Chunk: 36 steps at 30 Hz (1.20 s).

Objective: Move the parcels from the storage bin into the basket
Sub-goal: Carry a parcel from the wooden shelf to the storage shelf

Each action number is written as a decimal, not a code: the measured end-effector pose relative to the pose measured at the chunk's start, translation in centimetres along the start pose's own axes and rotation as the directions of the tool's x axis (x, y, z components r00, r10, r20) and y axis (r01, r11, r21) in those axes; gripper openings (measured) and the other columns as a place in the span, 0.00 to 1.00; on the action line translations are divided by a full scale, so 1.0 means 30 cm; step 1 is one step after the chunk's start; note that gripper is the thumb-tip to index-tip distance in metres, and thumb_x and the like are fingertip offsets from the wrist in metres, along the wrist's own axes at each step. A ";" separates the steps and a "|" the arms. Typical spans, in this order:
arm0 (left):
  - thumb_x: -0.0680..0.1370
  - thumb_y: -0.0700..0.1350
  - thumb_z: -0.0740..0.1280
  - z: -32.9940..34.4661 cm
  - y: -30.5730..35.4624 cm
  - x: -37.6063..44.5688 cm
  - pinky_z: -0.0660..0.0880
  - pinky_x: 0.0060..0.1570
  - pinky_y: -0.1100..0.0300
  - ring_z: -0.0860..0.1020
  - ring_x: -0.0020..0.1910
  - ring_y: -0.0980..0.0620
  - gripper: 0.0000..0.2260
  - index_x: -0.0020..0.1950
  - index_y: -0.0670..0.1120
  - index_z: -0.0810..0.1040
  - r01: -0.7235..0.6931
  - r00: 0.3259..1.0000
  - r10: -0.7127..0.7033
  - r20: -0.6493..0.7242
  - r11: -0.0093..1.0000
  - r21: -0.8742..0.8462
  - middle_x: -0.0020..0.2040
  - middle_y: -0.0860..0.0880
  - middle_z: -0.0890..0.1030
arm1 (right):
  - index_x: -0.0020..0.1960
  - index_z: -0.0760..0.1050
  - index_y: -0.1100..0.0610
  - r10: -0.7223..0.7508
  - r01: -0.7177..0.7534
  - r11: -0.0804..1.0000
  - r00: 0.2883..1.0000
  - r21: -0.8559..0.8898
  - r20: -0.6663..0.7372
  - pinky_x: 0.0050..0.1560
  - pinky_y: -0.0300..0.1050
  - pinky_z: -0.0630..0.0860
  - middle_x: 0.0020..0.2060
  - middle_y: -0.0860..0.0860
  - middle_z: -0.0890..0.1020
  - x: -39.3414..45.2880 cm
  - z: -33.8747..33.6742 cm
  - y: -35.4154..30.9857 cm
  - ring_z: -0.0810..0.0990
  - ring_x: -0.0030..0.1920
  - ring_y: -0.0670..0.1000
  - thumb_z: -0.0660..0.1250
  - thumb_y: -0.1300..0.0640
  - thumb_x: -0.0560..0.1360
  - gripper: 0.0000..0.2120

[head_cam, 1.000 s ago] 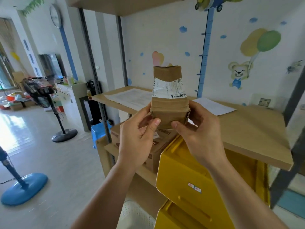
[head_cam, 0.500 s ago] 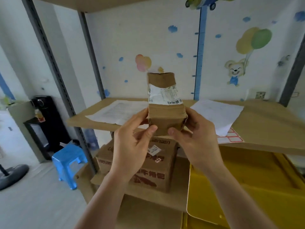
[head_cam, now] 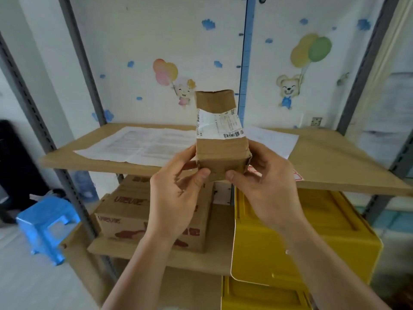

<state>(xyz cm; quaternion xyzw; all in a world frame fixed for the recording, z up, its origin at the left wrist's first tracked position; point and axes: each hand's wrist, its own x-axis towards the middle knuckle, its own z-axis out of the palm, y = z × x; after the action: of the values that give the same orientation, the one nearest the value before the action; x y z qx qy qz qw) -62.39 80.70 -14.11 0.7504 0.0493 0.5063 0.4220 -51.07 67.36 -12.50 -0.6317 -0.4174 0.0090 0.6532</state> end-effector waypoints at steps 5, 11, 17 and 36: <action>0.77 0.36 0.72 -0.045 -0.010 0.004 0.79 0.48 0.69 0.83 0.55 0.58 0.18 0.66 0.43 0.79 0.049 0.998 -0.048 0.032 0.998 -0.041 0.57 0.55 0.84 | 0.69 0.77 0.48 0.022 -0.023 0.999 1.000 -0.032 -0.011 0.57 0.48 0.83 0.58 0.39 0.83 -0.008 0.019 0.009 0.80 0.61 0.42 0.79 0.64 0.69 0.31; 0.75 0.35 0.74 -0.089 -0.030 -0.029 0.79 0.47 0.70 0.84 0.53 0.58 0.18 0.64 0.40 0.80 0.064 0.997 -0.063 0.049 0.998 -0.022 0.54 0.54 0.85 | 0.66 0.77 0.46 0.025 -0.025 1.000 0.998 -0.014 0.059 0.55 0.45 0.83 0.56 0.35 0.83 -0.031 0.034 0.026 0.80 0.61 0.40 0.79 0.65 0.68 0.30; 0.73 0.33 0.74 -0.065 -0.035 -0.067 0.78 0.48 0.72 0.83 0.53 0.61 0.17 0.60 0.42 0.81 0.055 0.998 -0.055 0.015 0.998 -0.013 0.53 0.56 0.85 | 0.63 0.77 0.43 0.004 -0.005 1.000 0.995 0.013 0.100 0.57 0.54 0.83 0.58 0.37 0.83 -0.038 0.017 0.068 0.80 0.63 0.42 0.80 0.66 0.67 0.31; 0.70 0.35 0.73 -0.166 -0.507 -0.526 0.78 0.43 0.75 0.82 0.51 0.67 0.18 0.57 0.49 0.78 -0.083 0.996 0.083 -0.038 0.996 0.014 0.52 0.69 0.83 | 0.64 0.77 0.48 -0.172 0.158 0.973 0.982 0.170 0.076 0.59 0.49 0.82 0.59 0.45 0.84 -0.400 0.316 0.608 0.82 0.63 0.48 0.79 0.65 0.65 0.31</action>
<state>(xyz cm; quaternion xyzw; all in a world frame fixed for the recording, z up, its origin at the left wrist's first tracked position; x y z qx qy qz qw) -68.64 85.41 -35.19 0.7444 0.0294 0.5376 0.3951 -54.75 72.33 -35.50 -0.5379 -0.4955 0.0174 0.6818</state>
